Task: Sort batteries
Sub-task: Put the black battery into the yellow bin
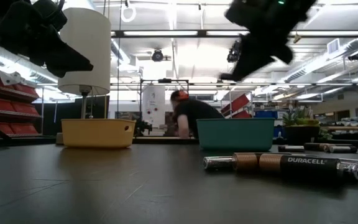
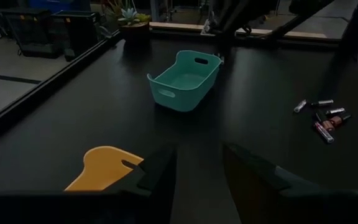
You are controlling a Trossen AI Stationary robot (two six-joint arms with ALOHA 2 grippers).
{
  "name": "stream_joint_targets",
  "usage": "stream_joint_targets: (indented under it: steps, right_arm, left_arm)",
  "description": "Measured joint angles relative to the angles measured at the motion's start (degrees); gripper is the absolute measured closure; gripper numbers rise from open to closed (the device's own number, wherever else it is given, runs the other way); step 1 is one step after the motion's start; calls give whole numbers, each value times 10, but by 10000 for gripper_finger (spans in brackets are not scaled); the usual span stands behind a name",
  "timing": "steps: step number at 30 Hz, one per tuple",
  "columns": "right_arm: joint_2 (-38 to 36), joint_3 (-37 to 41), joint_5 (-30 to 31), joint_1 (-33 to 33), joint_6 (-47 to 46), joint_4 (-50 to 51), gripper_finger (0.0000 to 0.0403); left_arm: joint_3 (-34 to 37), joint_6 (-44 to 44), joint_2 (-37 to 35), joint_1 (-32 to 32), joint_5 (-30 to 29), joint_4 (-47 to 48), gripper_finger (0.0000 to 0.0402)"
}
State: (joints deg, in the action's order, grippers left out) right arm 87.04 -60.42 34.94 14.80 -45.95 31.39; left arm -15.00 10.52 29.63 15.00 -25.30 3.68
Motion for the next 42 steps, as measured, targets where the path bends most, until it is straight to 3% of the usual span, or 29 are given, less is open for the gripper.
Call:
stream_joint_targets:
  steps: [7, 15, 22, 34, 37, 42]
  right_arm:
    - [9, -1, -187, -108, 224, -279, 377]
    - [74, -20, -315, -195, 306, -435, 377]
    - [201, -168, -395, -218, 359, -385, 377]
    - [373, -419, -408, -237, 427, -226, 370]
    - [410, -455, -420, -247, 435, -212, 346]
    - [446, -479, -464, -255, 429, -185, 269]
  left_arm:
    - [0, -13, 0, 0, -25, -17, 257]
    - [0, 41, 0, 2, -42, 10, 257]
    - [0, 72, -1, 13, -63, -2, 257]
    - [-20, 104, -65, 137, -223, 94, 266]
    - [-21, 124, -74, 155, -232, 122, 266]
    - [-21, 153, -70, 163, -199, 136, 266]
